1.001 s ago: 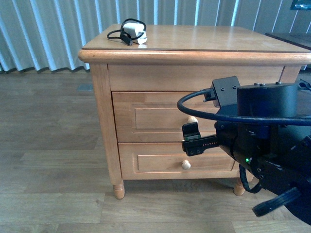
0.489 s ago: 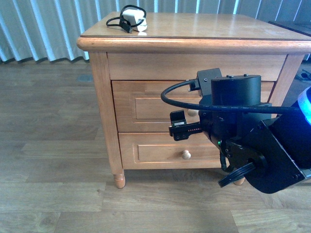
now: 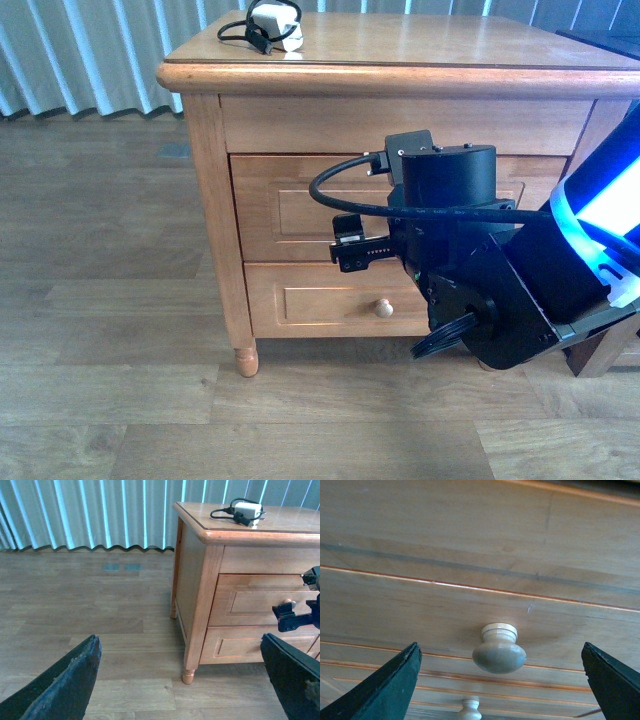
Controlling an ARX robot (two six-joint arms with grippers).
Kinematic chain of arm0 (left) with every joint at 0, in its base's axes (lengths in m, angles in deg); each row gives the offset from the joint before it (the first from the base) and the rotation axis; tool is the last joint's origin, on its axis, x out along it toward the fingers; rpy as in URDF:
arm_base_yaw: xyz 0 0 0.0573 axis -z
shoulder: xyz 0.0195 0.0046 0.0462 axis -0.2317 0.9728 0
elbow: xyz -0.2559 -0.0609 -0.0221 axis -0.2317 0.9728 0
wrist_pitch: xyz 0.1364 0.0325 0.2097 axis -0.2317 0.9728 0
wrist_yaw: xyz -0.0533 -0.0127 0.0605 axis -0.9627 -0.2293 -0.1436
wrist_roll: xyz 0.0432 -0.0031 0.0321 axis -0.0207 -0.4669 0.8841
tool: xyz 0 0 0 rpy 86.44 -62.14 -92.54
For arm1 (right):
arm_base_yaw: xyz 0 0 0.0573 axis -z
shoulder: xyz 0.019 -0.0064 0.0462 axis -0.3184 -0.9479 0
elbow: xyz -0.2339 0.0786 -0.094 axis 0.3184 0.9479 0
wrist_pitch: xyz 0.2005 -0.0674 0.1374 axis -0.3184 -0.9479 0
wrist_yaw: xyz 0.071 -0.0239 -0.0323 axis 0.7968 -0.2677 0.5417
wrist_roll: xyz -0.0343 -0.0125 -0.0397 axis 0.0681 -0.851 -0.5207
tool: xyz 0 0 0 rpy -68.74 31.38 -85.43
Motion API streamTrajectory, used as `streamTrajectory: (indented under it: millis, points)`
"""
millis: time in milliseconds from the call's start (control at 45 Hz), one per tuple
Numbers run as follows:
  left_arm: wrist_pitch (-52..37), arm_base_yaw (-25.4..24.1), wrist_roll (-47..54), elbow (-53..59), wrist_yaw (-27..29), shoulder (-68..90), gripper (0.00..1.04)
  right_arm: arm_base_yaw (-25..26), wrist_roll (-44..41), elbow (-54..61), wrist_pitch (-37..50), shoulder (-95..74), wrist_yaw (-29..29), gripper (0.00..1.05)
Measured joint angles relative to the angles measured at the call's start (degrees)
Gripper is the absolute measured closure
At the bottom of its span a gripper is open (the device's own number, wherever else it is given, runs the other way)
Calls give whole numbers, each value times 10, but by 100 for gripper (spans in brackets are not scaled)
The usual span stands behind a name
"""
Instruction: Put charger into drawer
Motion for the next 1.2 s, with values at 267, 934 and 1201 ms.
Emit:
streamTrajectory:
  millis: [267,934,1201]
  points:
    - [0,0,0,0,0,0,6,0,4,-15,0,-11,-9,8]
    - [0,0,0,0,0,0,6,-10,13,-22,-1,-12,-17,67]
    - [0,0,0,0,0,0,6,-9,13,-22,-1,-12,-21,80]
